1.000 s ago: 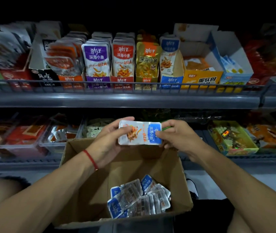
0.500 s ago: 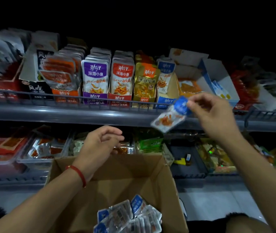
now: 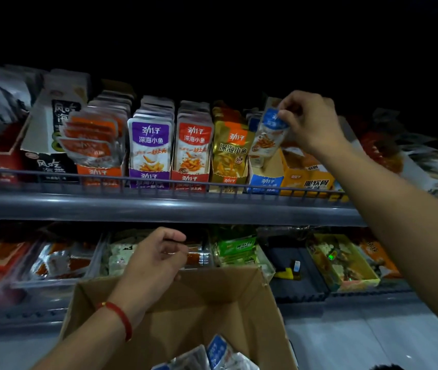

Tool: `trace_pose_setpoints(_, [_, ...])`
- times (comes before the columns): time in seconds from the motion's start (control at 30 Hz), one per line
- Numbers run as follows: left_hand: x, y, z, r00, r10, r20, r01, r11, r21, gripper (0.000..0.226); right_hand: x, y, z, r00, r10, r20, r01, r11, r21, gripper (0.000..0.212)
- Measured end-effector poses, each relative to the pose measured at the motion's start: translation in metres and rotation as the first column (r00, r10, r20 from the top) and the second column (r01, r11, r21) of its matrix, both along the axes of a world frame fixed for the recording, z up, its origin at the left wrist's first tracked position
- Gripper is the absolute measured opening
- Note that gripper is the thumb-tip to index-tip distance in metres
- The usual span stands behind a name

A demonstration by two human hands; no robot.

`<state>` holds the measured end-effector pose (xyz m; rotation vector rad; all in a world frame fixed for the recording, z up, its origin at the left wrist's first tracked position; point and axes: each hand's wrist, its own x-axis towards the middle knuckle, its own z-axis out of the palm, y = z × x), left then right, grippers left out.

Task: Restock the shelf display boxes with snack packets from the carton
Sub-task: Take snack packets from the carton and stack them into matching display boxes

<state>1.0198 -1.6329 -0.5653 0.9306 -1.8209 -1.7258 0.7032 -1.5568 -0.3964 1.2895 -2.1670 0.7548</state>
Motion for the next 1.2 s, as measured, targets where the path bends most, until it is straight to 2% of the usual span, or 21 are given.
trace_pose_setpoints(0.23, [0.002,-0.002,-0.002,1.0,-0.013,0.019,0.013,1.0,0.009,0.024,-0.014,-0.024,-0.027,0.999,-0.004,0.037,-0.003,0.985,0.175,0.019])
trace_pose_setpoints(0.43, [-0.001,-0.002,-0.005,1.0,-0.009,0.018,0.009,1.0,0.018,0.026,-0.017,-0.03,-0.03,0.998,-0.063,0.006,0.061,0.985,0.164,0.024])
trace_pose_setpoints(0.67, [0.002,-0.002,-0.003,0.999,-0.022,0.025,0.021,0.999,0.03,0.028,-0.016,-0.037,-0.029,0.978,-0.137,-0.155,0.163,0.971,0.176,0.028])
trace_pose_setpoints(0.93, [0.003,-0.002,-0.004,0.999,-0.033,0.043,0.033,0.999,0.009,0.029,-0.012,-0.035,-0.031,0.967,-0.191,-0.169,0.219,0.96,0.173,0.035])
trace_pose_setpoints(1.03, [0.003,-0.004,-0.009,0.996,-0.052,0.077,0.054,0.998,-0.024,0.03,-0.007,-0.022,-0.033,0.973,-0.164,-0.164,0.188,0.972,0.143,0.035])
trace_pose_setpoints(1.2, [0.004,0.0,-0.017,0.977,-0.113,0.18,0.127,0.99,-0.065,0.028,0.012,0.018,-0.052,0.983,-0.028,-0.183,0.027,1.0,-0.003,0.022])
